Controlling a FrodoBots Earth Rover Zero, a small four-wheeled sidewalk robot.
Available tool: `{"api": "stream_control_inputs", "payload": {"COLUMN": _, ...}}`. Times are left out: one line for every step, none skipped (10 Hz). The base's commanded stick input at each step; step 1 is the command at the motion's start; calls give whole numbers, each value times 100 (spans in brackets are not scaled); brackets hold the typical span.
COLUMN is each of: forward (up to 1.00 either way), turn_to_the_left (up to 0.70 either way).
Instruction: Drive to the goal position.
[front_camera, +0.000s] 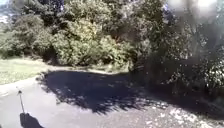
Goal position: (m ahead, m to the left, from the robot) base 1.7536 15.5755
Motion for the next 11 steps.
{"api": "stream_control_inputs", "payload": {"forward": 33, "turn_to_the_left": 0}}
{"api": "stream_control_inputs", "payload": {"forward": 77, "turn_to_the_left": 0}}
{"api": "stream_control_inputs", "payload": {"forward": 100, "turn_to_the_left": 30}}
{"api": "stream_control_inputs", "payload": {"forward": 100, "turn_to_the_left": 35}}
{"api": "stream_control_inputs", "payload": {"forward": 100, "turn_to_the_left": 19}}
{"api": "stream_control_inputs", "payload": {"forward": 100, "turn_to_the_left": 10}}
{"api": "stream_control_inputs", "payload": {"forward": 100, "turn_to_the_left": 1}}
{"api": "stream_control_inputs", "payload": {"forward": 100, "turn_to_the_left": 0}}
{"api": "stream_control_inputs", "payload": {"forward": 100, "turn_to_the_left": 0}}
{"api": "stream_control_inputs", "payload": {"forward": 100, "turn_to_the_left": 29}}
{"api": "stream_control_inputs", "payload": {"forward": 100, "turn_to_the_left": 36}}
